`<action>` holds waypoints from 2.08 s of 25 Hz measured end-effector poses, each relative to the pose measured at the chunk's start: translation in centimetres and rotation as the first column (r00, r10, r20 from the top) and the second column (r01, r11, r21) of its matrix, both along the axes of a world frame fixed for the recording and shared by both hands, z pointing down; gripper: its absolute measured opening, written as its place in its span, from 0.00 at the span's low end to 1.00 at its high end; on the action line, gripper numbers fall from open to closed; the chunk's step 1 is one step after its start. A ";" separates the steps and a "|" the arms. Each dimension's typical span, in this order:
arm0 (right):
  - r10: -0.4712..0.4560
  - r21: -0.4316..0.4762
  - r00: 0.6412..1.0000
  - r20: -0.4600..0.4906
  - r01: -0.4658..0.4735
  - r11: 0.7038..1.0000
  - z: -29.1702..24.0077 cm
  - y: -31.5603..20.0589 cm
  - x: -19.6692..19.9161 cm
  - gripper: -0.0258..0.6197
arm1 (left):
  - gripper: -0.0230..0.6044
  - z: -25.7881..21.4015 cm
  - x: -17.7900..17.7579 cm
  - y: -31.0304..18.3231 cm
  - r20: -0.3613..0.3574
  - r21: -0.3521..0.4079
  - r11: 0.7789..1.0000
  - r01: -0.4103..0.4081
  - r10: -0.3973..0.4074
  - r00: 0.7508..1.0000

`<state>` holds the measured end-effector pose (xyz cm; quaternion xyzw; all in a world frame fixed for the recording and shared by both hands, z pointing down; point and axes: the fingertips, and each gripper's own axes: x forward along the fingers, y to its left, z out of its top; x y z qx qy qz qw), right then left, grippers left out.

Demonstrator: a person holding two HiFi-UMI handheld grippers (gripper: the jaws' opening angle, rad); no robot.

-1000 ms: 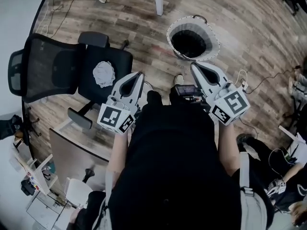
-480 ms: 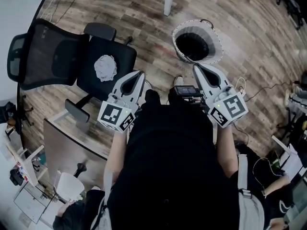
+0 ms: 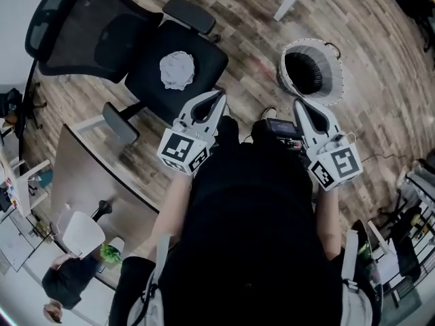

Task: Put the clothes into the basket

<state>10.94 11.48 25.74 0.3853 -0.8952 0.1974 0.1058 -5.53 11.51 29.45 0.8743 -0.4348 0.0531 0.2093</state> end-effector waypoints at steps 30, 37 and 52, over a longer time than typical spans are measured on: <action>-0.273 -0.341 0.933 -0.234 0.184 0.922 9.6 1.3 -17.2 0.07 | 0.11 23.9 -22.1 -2.2 0.036 -0.369 0.900 0.231 -0.234 0.972; -0.285 -0.396 0.923 -0.259 0.168 0.903 11.6 1.7 -16.9 0.07 | 0.25 29.7 -23.1 -2.7 0.086 -0.432 0.861 0.269 -0.258 0.962; -0.304 -0.463 0.921 -0.245 0.165 0.871 15.1 2.2 -17.2 0.07 | 0.48 39.2 -24.5 -4.6 0.198 -0.499 0.801 0.332 -0.267 0.943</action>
